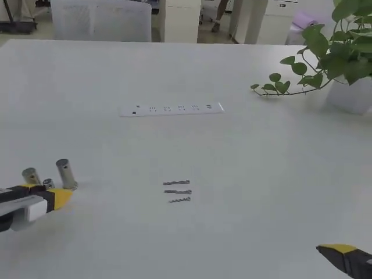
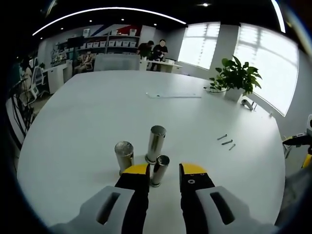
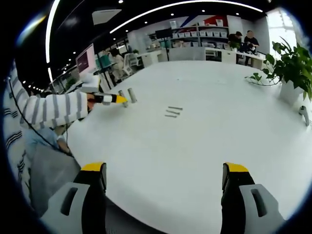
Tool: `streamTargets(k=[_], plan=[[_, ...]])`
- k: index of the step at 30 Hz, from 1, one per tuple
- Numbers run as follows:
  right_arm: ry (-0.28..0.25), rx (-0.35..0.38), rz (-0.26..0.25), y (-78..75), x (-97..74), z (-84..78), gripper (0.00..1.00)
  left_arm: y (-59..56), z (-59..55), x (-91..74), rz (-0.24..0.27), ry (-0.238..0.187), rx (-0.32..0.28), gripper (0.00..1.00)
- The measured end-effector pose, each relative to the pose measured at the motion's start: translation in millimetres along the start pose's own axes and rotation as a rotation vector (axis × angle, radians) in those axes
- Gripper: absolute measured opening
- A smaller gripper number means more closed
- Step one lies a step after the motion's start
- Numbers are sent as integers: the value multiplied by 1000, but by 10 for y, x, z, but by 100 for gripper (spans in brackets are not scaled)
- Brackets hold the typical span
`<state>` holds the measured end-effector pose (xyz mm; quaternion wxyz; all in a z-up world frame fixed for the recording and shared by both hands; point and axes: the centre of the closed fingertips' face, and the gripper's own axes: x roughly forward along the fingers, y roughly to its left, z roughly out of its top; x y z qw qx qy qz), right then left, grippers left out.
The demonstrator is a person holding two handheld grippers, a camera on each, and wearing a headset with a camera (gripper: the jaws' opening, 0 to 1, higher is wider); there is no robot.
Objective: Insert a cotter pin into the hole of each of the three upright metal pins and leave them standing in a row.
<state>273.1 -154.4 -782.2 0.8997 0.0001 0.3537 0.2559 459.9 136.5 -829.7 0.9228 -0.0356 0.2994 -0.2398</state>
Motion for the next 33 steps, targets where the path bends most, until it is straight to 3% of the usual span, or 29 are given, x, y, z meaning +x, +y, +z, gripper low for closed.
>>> streamTargets(k=[8, 17, 23, 33], plan=[[-25, 11, -20, -46, -10, 43, 99, 64, -80, 18, 22, 38, 50, 18], [-24, 26, -27, -62, -23, 11, 99, 116, -132, 23, 39, 55, 66, 9], [-26, 30, -26, -57, -21, 7, 99, 128, -134, 21, 62, 54, 133, 7], [-29, 32, -23, -55, -19, -4, 99, 123, -149, 2, 71, 68, 151, 7]])
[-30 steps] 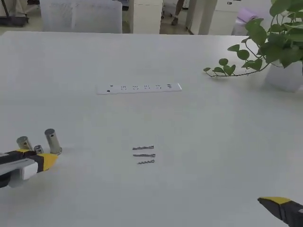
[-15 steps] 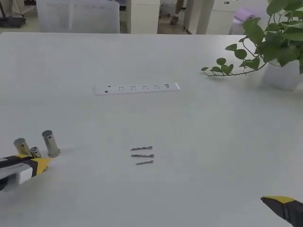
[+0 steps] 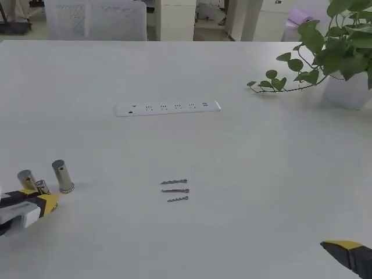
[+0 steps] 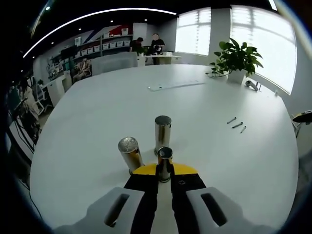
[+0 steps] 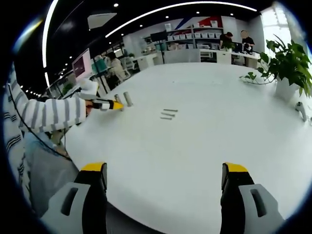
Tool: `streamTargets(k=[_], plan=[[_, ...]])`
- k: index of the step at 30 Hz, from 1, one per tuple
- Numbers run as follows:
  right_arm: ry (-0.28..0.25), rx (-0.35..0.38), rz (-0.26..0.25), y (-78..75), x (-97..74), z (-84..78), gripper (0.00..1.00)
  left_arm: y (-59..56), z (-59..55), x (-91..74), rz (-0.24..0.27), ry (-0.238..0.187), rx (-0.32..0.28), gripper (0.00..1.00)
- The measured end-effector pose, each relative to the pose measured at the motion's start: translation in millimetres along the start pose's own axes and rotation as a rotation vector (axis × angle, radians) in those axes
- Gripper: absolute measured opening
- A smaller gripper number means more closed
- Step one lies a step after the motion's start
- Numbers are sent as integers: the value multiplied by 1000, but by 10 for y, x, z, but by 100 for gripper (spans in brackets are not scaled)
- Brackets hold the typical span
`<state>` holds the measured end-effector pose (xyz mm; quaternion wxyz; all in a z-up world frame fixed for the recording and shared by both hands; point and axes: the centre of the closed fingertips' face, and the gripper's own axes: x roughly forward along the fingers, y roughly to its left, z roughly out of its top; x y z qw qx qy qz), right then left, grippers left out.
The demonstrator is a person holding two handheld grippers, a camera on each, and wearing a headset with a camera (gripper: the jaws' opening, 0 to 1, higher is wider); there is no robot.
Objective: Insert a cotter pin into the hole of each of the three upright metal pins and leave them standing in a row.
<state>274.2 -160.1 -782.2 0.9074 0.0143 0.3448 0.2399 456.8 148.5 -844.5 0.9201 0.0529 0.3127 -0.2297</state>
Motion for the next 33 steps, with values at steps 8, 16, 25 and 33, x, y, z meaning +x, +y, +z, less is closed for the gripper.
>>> streamTargets(k=[8, 16, 25, 33], plan=[[-6, 1, 12, 17, 21, 7, 99, -36, -55, -79, -1, 27, 50, 7], [-13, -5, 30, 46, 38, 9, 98, -82, -42, -219, 7, 17, 39, 7], [-12, -17, 56, 87, 64, -10, 98, -235, 54, -421, -32, -29, 34, 7], [-14, -48, 85, 130, 97, 22, 98, -273, 57, -636, 12, -40, -13, 7]])
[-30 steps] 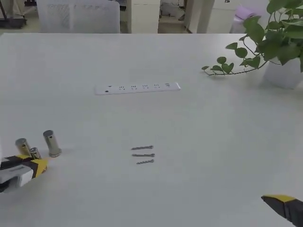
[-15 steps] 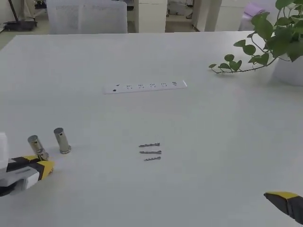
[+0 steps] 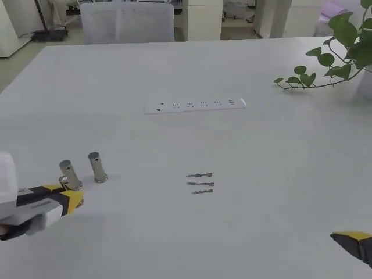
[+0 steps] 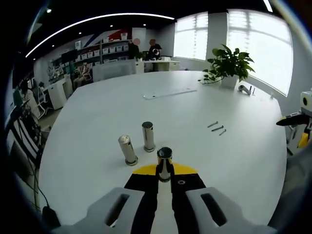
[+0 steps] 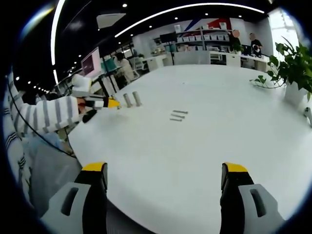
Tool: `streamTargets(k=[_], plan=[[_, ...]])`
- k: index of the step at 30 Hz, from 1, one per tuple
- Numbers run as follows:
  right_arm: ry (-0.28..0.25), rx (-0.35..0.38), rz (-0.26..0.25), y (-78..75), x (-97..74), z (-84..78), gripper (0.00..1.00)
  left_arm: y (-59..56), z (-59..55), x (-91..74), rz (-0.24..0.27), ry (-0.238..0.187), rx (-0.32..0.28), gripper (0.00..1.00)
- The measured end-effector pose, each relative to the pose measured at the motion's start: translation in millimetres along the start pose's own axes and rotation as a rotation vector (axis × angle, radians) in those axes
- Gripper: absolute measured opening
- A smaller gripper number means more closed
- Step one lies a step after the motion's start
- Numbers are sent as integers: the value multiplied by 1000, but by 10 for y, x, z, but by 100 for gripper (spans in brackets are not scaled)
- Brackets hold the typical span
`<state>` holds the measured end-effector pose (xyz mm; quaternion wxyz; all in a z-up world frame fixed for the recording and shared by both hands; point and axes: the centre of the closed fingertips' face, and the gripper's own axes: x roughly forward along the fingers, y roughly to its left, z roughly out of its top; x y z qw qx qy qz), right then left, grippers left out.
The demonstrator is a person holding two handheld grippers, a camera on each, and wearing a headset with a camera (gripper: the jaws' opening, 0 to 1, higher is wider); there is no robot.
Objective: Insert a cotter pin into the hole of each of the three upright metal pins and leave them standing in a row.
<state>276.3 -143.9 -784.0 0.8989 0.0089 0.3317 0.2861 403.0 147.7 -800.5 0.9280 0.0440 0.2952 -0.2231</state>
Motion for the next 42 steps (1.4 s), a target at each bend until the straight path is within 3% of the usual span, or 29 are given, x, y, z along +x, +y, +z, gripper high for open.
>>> streamTargets(k=[2, 11, 20, 30, 42], plan=[[-2, -10, 10, 15, 10, 16, 98, 29, -33, -63, 40, 3, -57, 7], [-3, -45, 58, 96, 85, 70, 97, -37, -125, -287, 97, -5, -59, 7], [4, -65, 91, 124, 120, 67, 97, -220, -283, -404, 119, 25, -79, 7], [22, -94, 127, 177, 141, 42, 97, -393, -452, -388, 126, 50, -107, 7], [61, -122, 140, 162, 172, 14, 97, -552, -628, -224, 111, 64, -137, 7]])
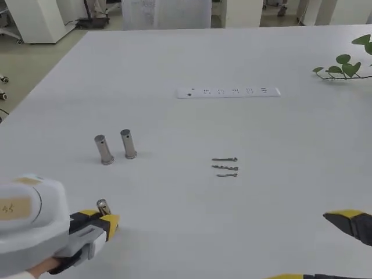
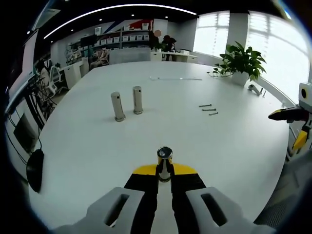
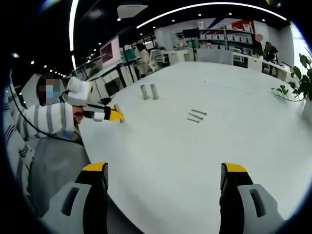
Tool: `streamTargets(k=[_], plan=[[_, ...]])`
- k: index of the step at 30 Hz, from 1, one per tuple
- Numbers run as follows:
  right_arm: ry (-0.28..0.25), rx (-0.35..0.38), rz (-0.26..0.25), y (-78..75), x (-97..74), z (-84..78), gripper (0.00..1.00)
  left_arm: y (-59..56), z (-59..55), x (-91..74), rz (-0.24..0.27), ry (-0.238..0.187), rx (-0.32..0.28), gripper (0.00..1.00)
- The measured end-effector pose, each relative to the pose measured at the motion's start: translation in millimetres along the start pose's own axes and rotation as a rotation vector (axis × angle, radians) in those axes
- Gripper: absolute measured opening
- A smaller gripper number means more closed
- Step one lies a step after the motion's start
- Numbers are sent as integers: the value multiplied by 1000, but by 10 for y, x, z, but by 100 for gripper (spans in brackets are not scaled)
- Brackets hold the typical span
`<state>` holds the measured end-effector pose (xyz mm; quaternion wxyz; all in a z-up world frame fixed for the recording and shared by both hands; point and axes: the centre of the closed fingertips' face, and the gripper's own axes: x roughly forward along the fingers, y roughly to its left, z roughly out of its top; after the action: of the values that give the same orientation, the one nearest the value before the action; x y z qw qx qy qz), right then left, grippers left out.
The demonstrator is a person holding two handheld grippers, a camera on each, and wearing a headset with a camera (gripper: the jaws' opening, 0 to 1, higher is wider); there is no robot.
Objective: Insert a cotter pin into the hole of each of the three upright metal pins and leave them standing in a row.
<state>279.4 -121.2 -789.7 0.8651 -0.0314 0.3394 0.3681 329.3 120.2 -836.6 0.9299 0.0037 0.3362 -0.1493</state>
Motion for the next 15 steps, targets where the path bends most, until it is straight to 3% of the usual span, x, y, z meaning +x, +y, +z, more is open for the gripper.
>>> streamTargets(k=[5, 9, 15], plan=[[9, -4, 1, 2, 0, -5, 97, -10, -23, 16, 5, 1, 0, 7], [19, -7, 4, 20, 7, -20, 97, -97, -41, 28, -20, -4, -1, 7], [32, -10, 12, 51, 27, -38, 97, -165, -88, 73, -35, 5, 45, 7]])
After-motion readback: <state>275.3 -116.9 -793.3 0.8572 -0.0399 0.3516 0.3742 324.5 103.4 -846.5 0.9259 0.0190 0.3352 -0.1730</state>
